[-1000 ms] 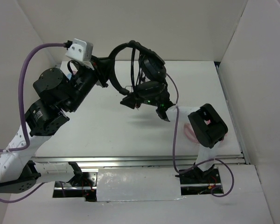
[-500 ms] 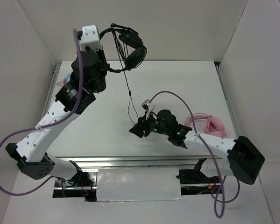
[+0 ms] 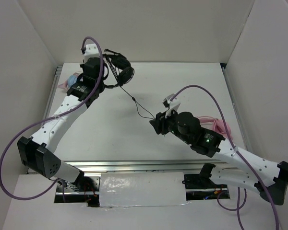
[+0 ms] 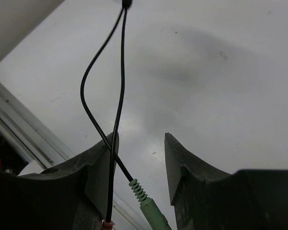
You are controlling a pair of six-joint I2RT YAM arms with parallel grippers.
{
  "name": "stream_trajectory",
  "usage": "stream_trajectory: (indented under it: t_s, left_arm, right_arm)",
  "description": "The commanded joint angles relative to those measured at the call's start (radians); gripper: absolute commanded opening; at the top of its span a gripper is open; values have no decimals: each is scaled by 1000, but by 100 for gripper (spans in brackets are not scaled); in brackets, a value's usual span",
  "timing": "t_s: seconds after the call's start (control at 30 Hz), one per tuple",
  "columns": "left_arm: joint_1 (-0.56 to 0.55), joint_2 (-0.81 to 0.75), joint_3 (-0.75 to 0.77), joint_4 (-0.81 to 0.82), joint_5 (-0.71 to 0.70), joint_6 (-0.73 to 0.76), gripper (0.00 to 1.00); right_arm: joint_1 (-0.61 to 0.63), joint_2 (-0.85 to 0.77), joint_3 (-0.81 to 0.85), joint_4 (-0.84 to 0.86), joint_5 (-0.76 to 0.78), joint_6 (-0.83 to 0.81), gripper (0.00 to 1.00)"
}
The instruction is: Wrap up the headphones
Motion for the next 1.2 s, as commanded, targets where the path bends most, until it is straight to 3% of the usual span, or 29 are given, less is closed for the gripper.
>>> stream_trajectory:
  t_s: [0.0, 0.33, 0.43, 0.63, 0.77, 0.93, 1.17]
  left_arm:
    - [8, -21, -79, 181, 33, -38, 0]
    - [-76, -89, -463, 378, 255, 91, 0]
    - [-142, -136, -543, 427, 295, 161, 0]
    - [-259, -257, -692, 475, 442, 249, 0]
    - [-328, -340, -751, 458, 556, 258, 0]
    - [-461, -362, -749, 360, 492, 257, 0]
    - [-570, -371, -768, 304, 389, 249, 0]
  right_arm:
    - [26, 37, 152, -138, 100, -191, 0]
    - [-38, 247, 503, -146, 36, -491, 0]
    - [-61, 308, 562, -177, -96, -573, 0]
    - [-154, 414, 647, -237, -219, -739, 0]
    - [-237, 482, 684, -295, -476, -817, 0]
    - [-318, 529, 689, -261, -533, -824, 0]
    - [-440, 574, 678, -249, -756, -767, 0]
